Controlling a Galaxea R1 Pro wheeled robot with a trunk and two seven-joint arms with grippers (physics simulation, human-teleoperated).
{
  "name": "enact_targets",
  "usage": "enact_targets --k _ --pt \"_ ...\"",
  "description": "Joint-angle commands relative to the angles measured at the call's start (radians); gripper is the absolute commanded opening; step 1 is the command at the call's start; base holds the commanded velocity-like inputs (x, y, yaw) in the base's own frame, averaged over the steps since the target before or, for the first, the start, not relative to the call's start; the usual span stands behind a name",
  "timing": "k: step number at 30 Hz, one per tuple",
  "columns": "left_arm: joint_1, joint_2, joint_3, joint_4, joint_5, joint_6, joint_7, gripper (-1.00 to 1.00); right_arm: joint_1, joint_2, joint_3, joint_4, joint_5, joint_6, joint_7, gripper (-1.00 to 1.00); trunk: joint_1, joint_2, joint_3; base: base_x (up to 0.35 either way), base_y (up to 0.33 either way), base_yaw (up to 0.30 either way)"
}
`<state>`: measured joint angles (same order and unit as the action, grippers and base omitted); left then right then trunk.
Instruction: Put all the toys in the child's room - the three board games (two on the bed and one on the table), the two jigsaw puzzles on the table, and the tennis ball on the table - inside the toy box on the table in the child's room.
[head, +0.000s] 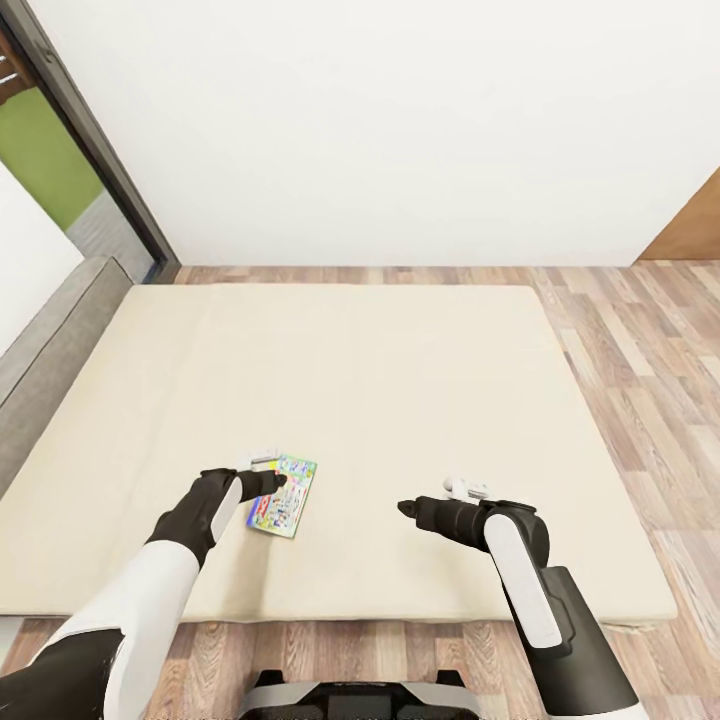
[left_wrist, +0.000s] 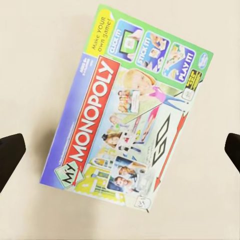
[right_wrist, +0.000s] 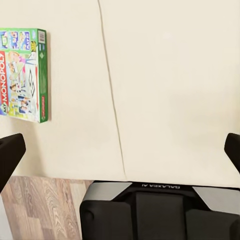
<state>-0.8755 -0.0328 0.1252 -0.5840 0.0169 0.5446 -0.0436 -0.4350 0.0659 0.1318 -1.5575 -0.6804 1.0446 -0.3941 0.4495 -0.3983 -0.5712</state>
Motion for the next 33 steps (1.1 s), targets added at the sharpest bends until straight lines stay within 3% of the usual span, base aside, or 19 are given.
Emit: enact_targets --k 1,14,20,27,33 --pt "0.0 -0.001 0.007 -0.009 0.002 0.016 -0.004 1.0 -0.001 0.0 0.0 -0.001 -0.01 0.003 -0.011 1.0 0.0 -0.002 -0.003 0.0 0.0 0.0" --pt "-0.003 0.016 0.015 -0.177 0.008 0.225 -0.004 1.0 -0.001 0.0 0.0 -0.001 -0.01 0.003 -0.01 1.0 0.0 -0.002 -0.024 0.0 0.0 0.0" --pt "-0.058 0.022 0.014 -0.186 0.006 0.282 0.001 1.0 -0.001 0.0 0.0 -0.001 -0.01 0.003 -0.009 1.0 0.0 -0.002 -0.034 0.0 0.0 0.0" --pt "-0.13 0.032 0.012 -0.069 0.0 0.289 0.006 1.0 -0.001 0.0 0.0 -0.001 -0.01 0.003 -0.009 1.0 0.0 -0.002 -0.046 0.0 0.0 0.0" --pt "-0.188 0.035 0.011 0.047 0.0 0.216 0.008 1.0 -0.001 0.0 0.0 -0.001 -0.01 0.003 -0.009 1.0 0.0 -0.002 -0.056 0.0 0.0 0.0"
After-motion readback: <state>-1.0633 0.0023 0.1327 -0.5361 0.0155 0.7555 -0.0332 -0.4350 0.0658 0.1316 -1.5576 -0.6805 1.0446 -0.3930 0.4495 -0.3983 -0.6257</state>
